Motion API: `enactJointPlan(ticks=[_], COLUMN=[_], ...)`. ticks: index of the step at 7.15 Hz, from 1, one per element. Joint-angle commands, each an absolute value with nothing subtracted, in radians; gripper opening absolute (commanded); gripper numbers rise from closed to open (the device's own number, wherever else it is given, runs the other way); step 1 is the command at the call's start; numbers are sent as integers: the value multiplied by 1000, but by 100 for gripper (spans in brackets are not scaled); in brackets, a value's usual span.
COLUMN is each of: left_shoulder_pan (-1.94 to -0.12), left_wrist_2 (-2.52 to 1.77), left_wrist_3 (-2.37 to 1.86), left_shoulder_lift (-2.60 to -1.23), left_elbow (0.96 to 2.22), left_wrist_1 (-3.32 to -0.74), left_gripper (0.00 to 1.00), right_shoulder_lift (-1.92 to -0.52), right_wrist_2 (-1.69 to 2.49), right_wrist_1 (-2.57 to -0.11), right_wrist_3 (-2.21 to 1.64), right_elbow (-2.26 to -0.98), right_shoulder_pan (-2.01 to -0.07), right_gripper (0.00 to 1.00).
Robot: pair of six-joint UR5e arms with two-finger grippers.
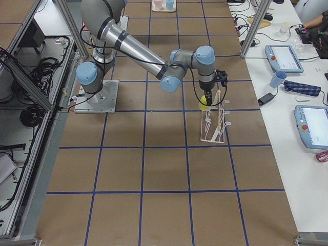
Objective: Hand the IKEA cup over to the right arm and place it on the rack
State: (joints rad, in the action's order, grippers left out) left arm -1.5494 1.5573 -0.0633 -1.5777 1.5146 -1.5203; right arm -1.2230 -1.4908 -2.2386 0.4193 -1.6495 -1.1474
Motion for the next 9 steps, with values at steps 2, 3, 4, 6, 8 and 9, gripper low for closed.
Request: enactJointPlan(ticks=[2, 3, 4, 6, 8, 9], left_shoulder_pan=[-1554, -1554, -1554, -1554, -1555, -1554], left_wrist_2=[1555, 1554, 1558, 1563, 1565, 1566], left_wrist_3=[-60, -60, -60, -58, 18, 67], left_shoulder_lift=[-1566, -1566, -1566, -1562, -1549, -1549], left_elbow=[1528, 1529, 1531, 1531, 1574, 1581], left_wrist_1=[-1517, -1517, -1520, -1523, -1508, -1503], left_gripper=[100, 100, 100, 100, 100, 100], right_shoulder_lift=[-1374, -1450, -1519, -1612, -1618, -1624], right_wrist_2=[-1505, -1519, -1540, -1549, -1562, -1562], right_wrist_1=[-2007, -1893, -1774, -1634, -1614, -1612], right_wrist_3=[413, 399, 388, 326, 171, 76], right_elbow=[-1649, -1649, -1651, -1652, -1652, -1651], right_shoulder_pan=[-1150, -1154, -1164, -1248, -1384, -1466], right_gripper=[100, 100, 100, 100, 100, 100])
